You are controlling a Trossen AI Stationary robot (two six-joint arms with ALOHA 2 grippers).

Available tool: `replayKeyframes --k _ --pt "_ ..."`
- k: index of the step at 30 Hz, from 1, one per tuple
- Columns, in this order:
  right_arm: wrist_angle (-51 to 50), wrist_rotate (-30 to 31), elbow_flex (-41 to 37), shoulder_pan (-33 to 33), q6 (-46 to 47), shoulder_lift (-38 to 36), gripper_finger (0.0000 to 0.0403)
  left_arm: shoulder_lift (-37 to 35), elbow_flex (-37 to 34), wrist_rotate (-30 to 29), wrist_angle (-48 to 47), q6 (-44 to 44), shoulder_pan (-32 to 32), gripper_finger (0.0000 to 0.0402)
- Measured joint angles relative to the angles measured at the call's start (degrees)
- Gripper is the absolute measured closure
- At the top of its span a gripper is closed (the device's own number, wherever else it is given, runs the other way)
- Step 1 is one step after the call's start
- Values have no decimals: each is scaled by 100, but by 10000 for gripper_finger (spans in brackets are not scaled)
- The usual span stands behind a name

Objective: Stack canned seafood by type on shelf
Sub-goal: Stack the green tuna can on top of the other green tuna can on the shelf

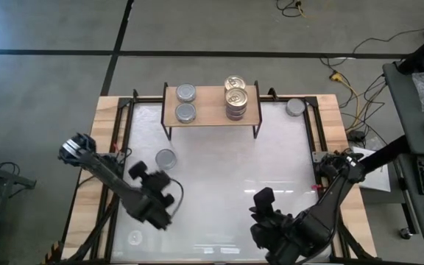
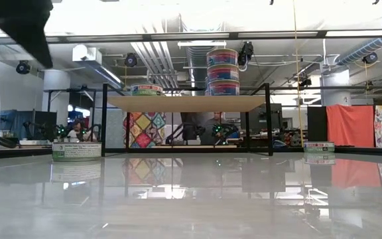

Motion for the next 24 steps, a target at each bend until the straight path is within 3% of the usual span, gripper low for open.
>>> replayKeyframes --k 5,10,19,24 --pt "22 3 -65 -37 -170 0 321 -748 -1140 572 104 -757 399 401" --pt "258 11 -67 -107 -319 -2 331 -1364 -1995 764 511 -709 933 401" --pt "315 11 -59 -167 -210 -2 328 -1768 -3020 699 1909 2606 1500 402" --pt "285 9 -59 -163 -50 -2 318 -1753 -3333 684 1924 3337 1533 402"
